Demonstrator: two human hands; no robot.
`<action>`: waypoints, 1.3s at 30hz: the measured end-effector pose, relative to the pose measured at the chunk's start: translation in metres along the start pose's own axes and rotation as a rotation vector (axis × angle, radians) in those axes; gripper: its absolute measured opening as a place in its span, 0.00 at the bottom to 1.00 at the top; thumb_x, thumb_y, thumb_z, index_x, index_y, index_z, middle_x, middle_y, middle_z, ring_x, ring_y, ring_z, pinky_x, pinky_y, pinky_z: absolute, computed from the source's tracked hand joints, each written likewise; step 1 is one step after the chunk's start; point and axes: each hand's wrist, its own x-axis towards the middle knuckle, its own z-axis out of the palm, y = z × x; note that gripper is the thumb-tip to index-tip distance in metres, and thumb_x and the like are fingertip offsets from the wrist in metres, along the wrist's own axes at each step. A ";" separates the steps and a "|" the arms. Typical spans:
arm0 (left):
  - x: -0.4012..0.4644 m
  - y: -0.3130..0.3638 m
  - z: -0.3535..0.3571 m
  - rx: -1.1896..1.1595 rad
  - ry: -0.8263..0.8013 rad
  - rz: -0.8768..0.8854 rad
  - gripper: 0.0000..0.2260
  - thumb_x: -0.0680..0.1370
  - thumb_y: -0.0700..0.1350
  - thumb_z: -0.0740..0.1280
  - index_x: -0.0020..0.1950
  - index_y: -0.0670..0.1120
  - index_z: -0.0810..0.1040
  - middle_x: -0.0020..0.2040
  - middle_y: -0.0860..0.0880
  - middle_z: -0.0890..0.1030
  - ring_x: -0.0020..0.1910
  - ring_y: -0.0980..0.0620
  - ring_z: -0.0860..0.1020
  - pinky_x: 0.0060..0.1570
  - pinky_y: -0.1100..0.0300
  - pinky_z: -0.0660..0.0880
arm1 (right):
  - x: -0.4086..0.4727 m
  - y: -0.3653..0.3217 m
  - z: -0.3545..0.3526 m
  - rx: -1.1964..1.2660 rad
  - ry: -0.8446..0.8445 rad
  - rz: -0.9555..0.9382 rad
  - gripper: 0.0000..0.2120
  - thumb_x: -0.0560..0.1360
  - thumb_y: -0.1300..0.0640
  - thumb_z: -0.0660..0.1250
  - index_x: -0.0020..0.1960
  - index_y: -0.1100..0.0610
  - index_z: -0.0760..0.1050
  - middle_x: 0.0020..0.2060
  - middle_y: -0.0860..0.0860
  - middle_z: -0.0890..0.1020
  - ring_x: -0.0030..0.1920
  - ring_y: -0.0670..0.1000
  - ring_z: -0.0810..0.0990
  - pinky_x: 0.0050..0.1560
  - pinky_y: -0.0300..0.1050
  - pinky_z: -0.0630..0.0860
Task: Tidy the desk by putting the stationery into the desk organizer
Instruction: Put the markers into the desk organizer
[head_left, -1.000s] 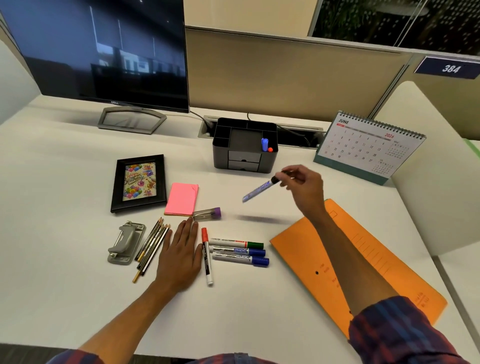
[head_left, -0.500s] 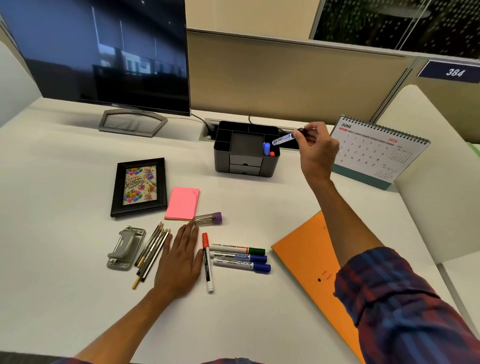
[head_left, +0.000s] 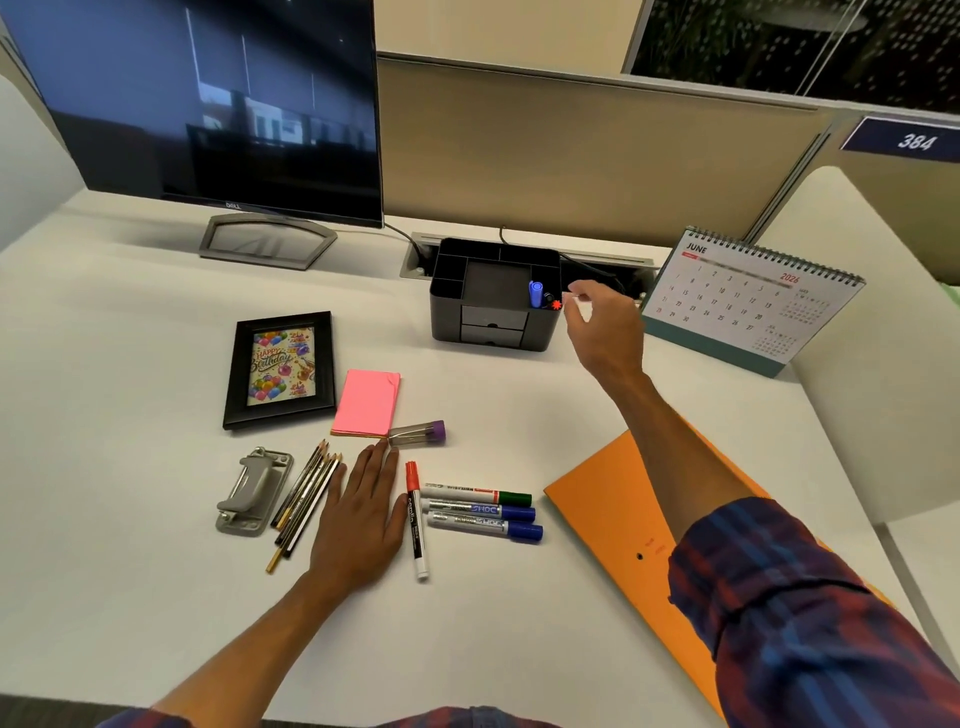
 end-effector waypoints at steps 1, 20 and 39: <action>0.000 0.000 0.000 0.001 0.001 0.000 0.28 0.82 0.56 0.45 0.80 0.46 0.54 0.79 0.48 0.55 0.78 0.51 0.53 0.75 0.51 0.45 | -0.007 0.000 -0.001 -0.003 -0.014 -0.015 0.12 0.79 0.55 0.65 0.59 0.58 0.79 0.52 0.53 0.84 0.50 0.51 0.82 0.49 0.41 0.77; 0.000 0.003 -0.002 -0.037 0.002 -0.002 0.29 0.81 0.57 0.44 0.80 0.46 0.52 0.80 0.49 0.53 0.79 0.52 0.50 0.76 0.47 0.48 | -0.146 -0.014 0.014 0.060 -0.902 0.059 0.09 0.71 0.45 0.71 0.48 0.48 0.83 0.46 0.44 0.81 0.47 0.45 0.78 0.50 0.47 0.77; 0.000 0.000 0.000 -0.026 0.005 -0.003 0.28 0.81 0.57 0.45 0.80 0.46 0.53 0.80 0.48 0.55 0.78 0.51 0.52 0.76 0.48 0.47 | -0.145 -0.010 0.008 0.333 -0.811 0.146 0.05 0.72 0.53 0.73 0.45 0.54 0.82 0.40 0.46 0.84 0.42 0.45 0.80 0.49 0.46 0.79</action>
